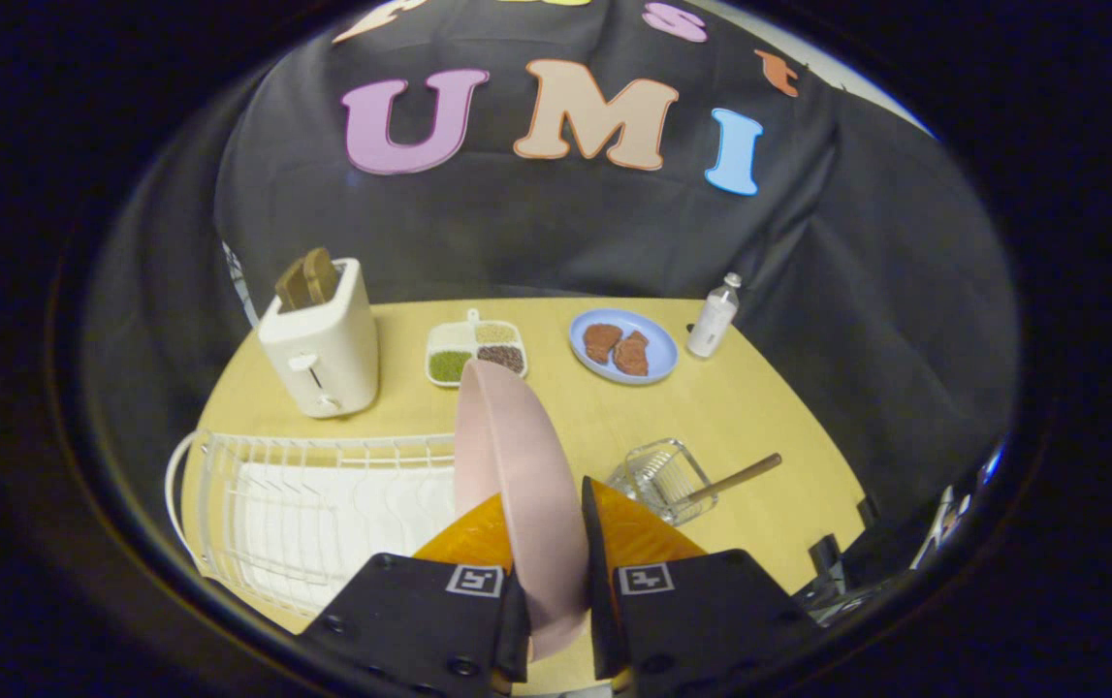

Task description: Take the plate from the dish rack, then take the spoon from the basket and place it into the plate.

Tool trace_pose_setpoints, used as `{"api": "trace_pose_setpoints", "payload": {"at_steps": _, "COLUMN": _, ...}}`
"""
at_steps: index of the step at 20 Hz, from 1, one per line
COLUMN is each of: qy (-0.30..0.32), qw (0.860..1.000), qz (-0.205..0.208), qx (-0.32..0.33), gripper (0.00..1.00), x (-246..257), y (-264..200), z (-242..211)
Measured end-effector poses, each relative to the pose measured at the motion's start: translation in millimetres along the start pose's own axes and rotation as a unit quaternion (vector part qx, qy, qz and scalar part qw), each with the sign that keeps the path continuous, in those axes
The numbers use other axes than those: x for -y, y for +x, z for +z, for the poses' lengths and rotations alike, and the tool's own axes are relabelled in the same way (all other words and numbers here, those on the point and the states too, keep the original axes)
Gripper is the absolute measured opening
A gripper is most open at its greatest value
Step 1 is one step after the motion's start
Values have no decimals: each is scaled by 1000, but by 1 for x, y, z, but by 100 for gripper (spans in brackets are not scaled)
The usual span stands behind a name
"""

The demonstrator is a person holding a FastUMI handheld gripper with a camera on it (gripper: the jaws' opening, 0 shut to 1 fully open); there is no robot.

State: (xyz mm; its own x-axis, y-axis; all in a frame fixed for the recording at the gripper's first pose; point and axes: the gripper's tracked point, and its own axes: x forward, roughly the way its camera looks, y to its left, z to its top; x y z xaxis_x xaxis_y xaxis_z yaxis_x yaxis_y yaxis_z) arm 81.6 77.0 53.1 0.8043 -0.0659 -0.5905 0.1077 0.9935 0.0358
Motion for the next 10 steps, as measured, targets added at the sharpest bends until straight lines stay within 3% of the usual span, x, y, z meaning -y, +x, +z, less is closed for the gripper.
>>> {"api": "trace_pose_setpoints", "payload": {"at_steps": 5, "qy": 53, "qw": 998, "qz": 5, "qx": 35, "gripper": 29, "x": 25, "y": -29, "z": 15}}
{"api": "trace_pose_setpoints", "payload": {"at_steps": 10, "qy": 136, "qw": 987, "qz": -33, "qx": 76, "gripper": 29, "x": 92, "y": -63, "z": 11}}
